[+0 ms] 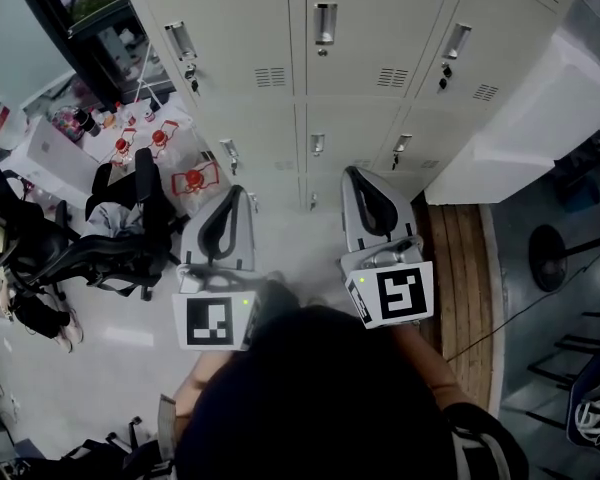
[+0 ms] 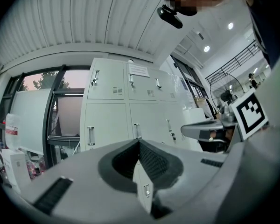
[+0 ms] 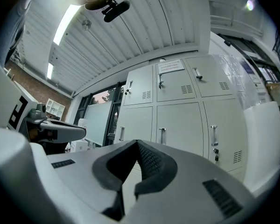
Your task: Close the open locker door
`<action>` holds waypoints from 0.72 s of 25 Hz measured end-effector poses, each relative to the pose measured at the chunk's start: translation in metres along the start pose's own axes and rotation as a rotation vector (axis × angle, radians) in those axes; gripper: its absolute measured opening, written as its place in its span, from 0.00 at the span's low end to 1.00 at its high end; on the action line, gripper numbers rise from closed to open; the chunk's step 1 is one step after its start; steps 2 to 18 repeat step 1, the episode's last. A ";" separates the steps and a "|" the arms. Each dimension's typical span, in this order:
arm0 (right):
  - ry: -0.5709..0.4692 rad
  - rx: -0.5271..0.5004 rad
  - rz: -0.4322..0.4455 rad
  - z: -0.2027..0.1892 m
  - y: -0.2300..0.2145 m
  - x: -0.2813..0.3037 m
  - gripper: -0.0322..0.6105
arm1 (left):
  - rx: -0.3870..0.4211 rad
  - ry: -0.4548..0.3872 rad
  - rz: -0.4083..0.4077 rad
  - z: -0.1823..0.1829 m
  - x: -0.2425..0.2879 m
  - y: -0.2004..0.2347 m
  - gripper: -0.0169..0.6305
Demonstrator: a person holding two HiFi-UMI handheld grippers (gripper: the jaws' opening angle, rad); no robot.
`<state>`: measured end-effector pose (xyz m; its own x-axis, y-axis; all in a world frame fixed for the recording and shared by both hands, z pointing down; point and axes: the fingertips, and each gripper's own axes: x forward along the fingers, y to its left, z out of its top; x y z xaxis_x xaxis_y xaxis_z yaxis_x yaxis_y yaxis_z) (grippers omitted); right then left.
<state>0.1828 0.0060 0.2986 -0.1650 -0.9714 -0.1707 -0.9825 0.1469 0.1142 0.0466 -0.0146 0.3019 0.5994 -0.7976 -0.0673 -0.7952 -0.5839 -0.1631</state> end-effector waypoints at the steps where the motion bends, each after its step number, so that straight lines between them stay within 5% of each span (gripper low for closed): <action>1: -0.002 0.000 -0.002 0.000 0.000 -0.001 0.08 | -0.002 -0.005 -0.001 0.001 0.000 -0.001 0.03; 18: -0.002 0.000 -0.002 0.000 0.000 -0.001 0.08 | -0.002 -0.005 -0.001 0.001 0.000 -0.001 0.03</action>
